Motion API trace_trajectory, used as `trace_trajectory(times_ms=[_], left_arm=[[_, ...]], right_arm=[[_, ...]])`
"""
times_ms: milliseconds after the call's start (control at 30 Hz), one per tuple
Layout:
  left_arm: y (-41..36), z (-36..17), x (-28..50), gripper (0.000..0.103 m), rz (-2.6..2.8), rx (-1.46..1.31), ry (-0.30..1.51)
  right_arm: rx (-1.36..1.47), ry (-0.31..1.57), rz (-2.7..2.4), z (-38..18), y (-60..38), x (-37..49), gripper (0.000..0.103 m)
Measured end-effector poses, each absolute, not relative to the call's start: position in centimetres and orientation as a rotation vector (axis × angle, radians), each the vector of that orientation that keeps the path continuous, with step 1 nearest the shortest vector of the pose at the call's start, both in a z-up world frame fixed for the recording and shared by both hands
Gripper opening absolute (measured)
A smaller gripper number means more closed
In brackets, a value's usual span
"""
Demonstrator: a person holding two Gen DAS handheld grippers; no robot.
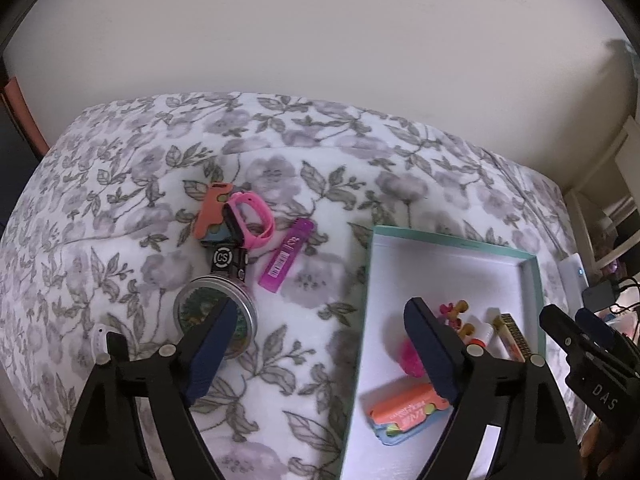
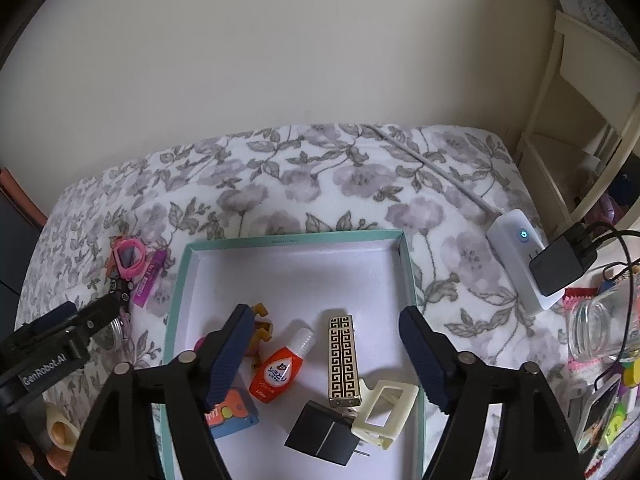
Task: Organize rigid objects
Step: 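Open the left tool releasing the glue bottle while the right tool releases the gold bar in the tray, then move both tools back over the remaining items beside the tray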
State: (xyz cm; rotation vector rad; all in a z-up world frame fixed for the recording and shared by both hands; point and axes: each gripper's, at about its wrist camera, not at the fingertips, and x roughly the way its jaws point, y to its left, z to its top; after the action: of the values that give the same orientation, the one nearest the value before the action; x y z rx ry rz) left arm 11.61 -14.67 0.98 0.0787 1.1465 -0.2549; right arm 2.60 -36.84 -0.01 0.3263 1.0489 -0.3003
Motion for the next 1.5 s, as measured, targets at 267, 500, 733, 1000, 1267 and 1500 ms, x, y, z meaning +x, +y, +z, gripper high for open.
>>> trace_trajectory(times_ms=[267, 500, 733, 1000, 1267, 1500], left_arm=[[-14.2, 0.2, 11.9, 0.088, -0.236, 0.069, 1.163], [-13.6, -0.1, 12.1, 0.098, -0.201, 0.063, 1.148], [-12.6, -0.4, 12.4, 0.098, -0.173, 0.027, 1.143], [-11.0, -0.6, 12.8, 0.098, -0.152, -0.007, 1.147], [-5.5, -0.8, 14.2, 0.098, -0.029, -0.091, 1.152], [-0.6, -0.3, 15.0, 0.098, 0.083, -0.117, 1.145]], right_arm=[[0.323, 1.058, -0.289, -0.9, -36.5, 2.9, 0.092], [0.348, 1.040, -0.277, -1.1, -36.6, 3.1, 0.103], [0.372, 1.057, -0.304, -2.0, -37.1, 3.3, 0.103], [0.389, 1.047, -0.241, -2.6, -35.9, 3.9, 0.103], [0.357, 1.011, -0.167, -2.4, -31.5, 5.3, 0.103], [0.310, 0.974, -0.095, -1.1, -27.3, 6.4, 0.103]])
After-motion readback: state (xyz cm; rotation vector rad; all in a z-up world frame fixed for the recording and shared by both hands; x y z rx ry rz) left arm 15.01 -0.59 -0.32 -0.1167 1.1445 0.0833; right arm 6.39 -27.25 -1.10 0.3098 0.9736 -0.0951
